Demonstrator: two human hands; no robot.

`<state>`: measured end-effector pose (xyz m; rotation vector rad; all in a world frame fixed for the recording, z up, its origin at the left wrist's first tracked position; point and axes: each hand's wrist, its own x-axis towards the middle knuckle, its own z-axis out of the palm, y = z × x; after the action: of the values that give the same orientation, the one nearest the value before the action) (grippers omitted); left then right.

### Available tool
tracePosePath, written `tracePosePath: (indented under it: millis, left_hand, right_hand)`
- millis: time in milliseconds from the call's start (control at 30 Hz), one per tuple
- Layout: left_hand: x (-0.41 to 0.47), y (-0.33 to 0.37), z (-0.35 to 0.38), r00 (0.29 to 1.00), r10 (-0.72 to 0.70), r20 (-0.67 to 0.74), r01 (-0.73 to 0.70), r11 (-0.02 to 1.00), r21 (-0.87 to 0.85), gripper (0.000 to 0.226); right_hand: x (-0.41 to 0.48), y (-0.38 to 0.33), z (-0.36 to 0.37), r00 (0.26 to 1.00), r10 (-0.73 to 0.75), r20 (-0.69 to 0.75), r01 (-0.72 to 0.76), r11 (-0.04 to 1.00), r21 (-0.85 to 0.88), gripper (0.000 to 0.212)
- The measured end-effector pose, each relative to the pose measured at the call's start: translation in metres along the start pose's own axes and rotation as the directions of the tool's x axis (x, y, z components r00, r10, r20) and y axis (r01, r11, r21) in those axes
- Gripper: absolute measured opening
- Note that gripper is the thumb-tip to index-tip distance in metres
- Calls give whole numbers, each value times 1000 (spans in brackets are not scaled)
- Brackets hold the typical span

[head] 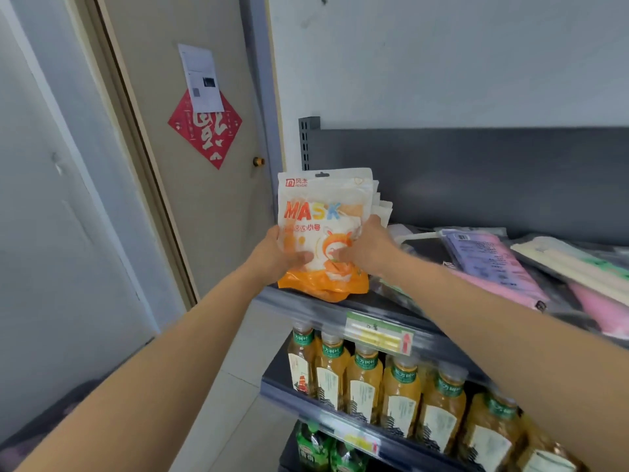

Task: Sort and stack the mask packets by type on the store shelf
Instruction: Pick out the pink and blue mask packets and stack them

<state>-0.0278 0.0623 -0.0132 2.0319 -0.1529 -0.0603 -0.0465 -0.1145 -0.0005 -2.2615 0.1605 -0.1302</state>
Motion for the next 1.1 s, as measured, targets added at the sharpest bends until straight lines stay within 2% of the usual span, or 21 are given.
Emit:
tracePosePath:
  millis: [100, 200, 300, 467, 600, 667, 767, 867, 967, 1100]
  left_hand:
    - [12, -3, 6, 1000, 22, -21, -22, 1000, 6, 81]
    - [22, -3, 15, 998, 6, -56, -9, 998, -60, 87]
    - [31, -4, 24, 999, -1, -47, -1, 998, -55, 80]
    - [31, -4, 20, 1000, -29, 12, 29, 999, 17, 83]
    - [19, 0, 13, 997, -3, 83, -13, 983, 184, 82]
    - [16, -1, 10, 997, -25, 69, 7, 969, 246, 90]
    - [13, -5, 8, 995, -67, 74, 51, 979, 199, 96]
    - [12, -10, 8, 990, -94, 106, 73, 979, 188, 113]
    - [10, -11, 9, 991, -93, 92, 75, 980, 186, 123]
    - [7, -10, 13, 997, -63, 54, 53, 984, 171, 126]
  right_hand:
    - [3, 3, 4, 998, 48, -45, -49, 999, -17, 71]
    - [8, 7, 1, 993, 35, -117, -40, 998, -40, 73]
    - [8, 10, -5, 986, 59, -153, -72, 994, -84, 74]
    - [5, 9, -5, 994, 56, -92, -74, 977, -198, 52]
    - [-2, 3, 0, 996, 79, -33, -85, 960, -266, 55]
    - [-5, 1, 2, 997, 72, -33, -78, 957, -279, 56]
    - [-10, 0, 1, 997, 69, -25, -73, 955, -288, 58]
    - [-15, 1, -5, 998, 37, -48, -49, 955, -292, 57]
    - [-22, 3, -12, 997, 18, -79, -39, 960, -276, 45]
    - [-36, 4, -25, 991, -18, -136, -23, 956, -292, 31]
